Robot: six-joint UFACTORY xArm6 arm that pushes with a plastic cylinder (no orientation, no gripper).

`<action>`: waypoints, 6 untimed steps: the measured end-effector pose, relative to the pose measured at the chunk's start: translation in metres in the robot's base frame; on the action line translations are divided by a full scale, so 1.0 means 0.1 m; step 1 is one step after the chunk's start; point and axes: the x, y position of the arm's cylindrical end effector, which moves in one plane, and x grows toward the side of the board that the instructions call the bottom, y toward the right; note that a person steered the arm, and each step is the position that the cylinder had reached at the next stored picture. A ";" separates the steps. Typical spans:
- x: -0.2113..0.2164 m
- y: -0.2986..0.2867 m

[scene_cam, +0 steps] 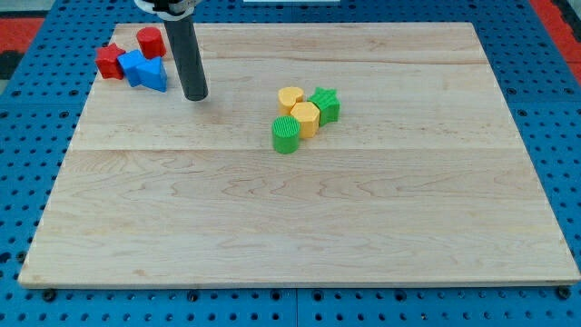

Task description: Point your arm at green circle

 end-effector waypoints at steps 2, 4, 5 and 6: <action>0.23 0.13; 1.18 0.72; 1.18 1.27; 0.76 1.54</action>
